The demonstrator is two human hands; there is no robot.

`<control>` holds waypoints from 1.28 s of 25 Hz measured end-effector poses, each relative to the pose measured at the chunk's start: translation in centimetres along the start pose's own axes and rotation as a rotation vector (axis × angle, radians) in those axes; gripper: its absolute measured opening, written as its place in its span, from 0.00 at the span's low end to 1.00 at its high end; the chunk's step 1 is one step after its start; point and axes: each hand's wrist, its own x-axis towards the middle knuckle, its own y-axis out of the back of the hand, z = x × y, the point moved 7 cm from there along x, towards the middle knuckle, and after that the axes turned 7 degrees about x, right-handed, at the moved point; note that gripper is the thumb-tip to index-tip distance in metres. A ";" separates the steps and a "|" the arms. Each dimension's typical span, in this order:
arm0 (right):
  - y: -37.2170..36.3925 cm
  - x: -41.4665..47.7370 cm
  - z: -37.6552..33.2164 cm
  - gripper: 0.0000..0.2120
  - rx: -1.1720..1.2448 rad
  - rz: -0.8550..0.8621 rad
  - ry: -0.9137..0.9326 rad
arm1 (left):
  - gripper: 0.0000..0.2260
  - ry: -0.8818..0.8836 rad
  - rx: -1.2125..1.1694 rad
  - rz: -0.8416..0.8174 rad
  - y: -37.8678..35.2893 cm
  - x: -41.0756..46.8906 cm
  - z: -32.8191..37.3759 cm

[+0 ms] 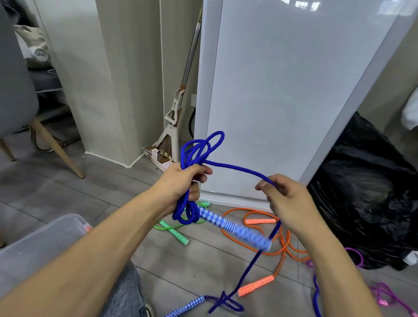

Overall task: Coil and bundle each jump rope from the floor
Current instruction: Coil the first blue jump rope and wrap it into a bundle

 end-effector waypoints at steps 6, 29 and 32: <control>-0.1 -1.0 -1.7 0.10 0.300 -0.077 -0.094 | 0.11 0.060 0.027 -0.059 -0.8 -0.3 -0.4; -8.0 -3.2 -1.5 0.06 -0.307 -0.064 0.065 | 0.14 -0.144 0.104 0.257 -1.0 -0.1 -0.3; -7.8 -3.2 -0.5 0.11 -0.296 -0.357 -0.022 | 0.13 -0.110 -0.286 0.248 0.0 1.3 -0.2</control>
